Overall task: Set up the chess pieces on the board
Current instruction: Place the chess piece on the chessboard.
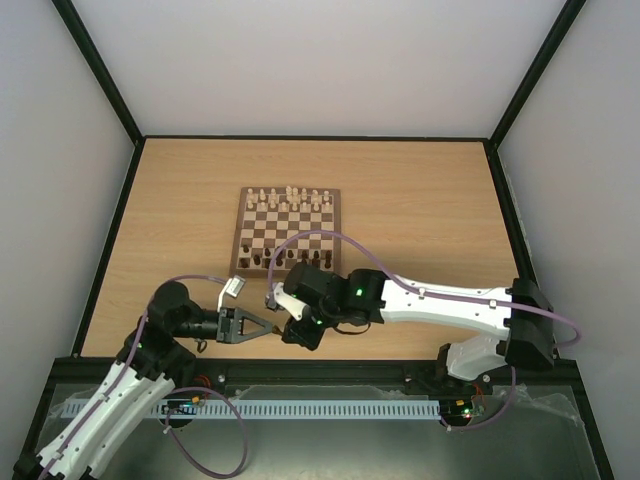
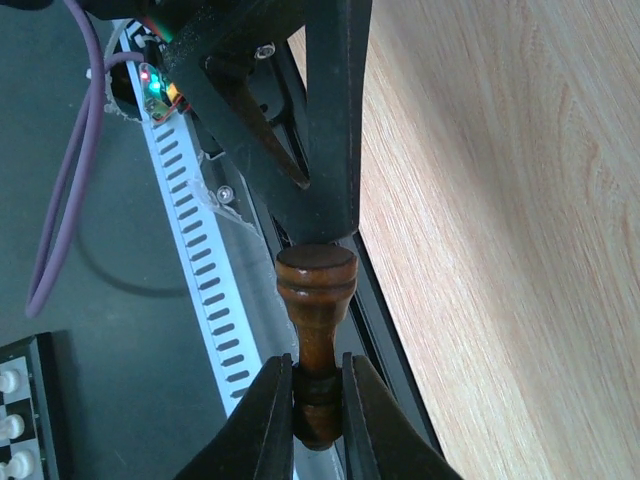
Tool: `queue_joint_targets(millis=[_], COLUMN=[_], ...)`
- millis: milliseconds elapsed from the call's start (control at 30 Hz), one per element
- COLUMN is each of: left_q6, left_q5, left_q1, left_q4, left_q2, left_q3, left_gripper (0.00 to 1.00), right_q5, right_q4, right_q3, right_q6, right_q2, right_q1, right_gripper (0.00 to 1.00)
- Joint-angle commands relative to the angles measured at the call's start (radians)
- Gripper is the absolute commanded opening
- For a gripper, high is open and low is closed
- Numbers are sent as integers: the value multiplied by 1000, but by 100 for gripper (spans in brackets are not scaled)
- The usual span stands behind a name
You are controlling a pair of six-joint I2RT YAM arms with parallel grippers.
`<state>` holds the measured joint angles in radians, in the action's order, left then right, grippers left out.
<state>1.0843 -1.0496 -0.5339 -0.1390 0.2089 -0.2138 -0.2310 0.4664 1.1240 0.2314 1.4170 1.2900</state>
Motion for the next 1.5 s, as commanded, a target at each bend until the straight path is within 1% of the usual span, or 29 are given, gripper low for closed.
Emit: queue_joint_targets(millis=[0, 167, 267, 533, 667, 767, 900, 1100, 1200, 1267, 1467], left_q6=[-14, -31, -51, -83, -81, -78, -77, -81, -82, -83, -86], left_q5=[-45, -46, -41, -24, -24, -22, -20, -18, -16, -15, -10], left_q1=[-3, -3, -3, -3, -3, -3, -3, -3, -3, -3, -2], left_q4=[-70, -81, -96, -118, -117, -118, -118, -117, -117, -119, -121], left_q2=[-12, -3, 3, 29, 27, 26, 25, 33, 35, 35, 39], left_q3=[17, 22, 25, 35, 35, 38, 39, 42, 42, 43, 47], left_gripper=[77, 71, 69, 73, 65, 64, 58, 52, 47, 41, 33], right_q5=[-1, 0, -3, -2, -7, -2, 2, -7, -5, -7, -12], right_q4=[-4, 4, 9, 8, 10, 15, 21, 23, 25, 27, 27], right_q3=[53, 76, 84, 90, 86, 78, 70, 63, 60, 60, 54], right_q6=[-55, -73, -78, -85, -86, -87, -82, -82, -81, -82, -82], right_q2=[32, 52, 55, 60, 64, 68, 76, 81, 83, 87, 91], right_q1=[8, 7, 9, 9, 8, 8, 9, 8, 8, 8, 9], right_gripper=[3, 3, 3, 2, 2, 2, 2, 2, 2, 2, 2])
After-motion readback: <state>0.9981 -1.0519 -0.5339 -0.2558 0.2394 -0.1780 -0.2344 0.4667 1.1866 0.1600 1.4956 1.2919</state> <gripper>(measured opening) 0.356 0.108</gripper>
